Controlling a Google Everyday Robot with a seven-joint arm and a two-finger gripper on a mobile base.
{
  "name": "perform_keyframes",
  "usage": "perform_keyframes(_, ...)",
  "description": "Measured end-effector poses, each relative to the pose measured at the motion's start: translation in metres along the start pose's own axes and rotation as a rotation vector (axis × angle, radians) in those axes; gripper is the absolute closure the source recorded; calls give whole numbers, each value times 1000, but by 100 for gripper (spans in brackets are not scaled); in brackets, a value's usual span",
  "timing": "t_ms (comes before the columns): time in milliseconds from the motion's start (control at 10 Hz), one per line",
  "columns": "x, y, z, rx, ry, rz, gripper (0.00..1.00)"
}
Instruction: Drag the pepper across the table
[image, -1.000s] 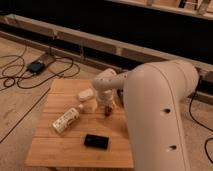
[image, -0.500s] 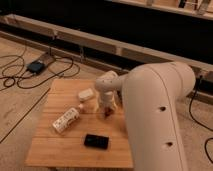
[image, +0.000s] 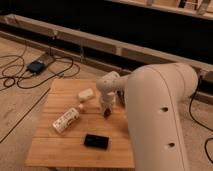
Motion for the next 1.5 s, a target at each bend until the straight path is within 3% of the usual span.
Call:
perform_keyframes(200,4,7,-4,-11,4,-22,100)
perform_keyframes(400,15,16,-8,-21,31,-54,100)
perform_keyframes(1000,62,27,1,-34,258,-176,100)
perform_keyframes(1500,72,14,1,-7,343,-215,100)
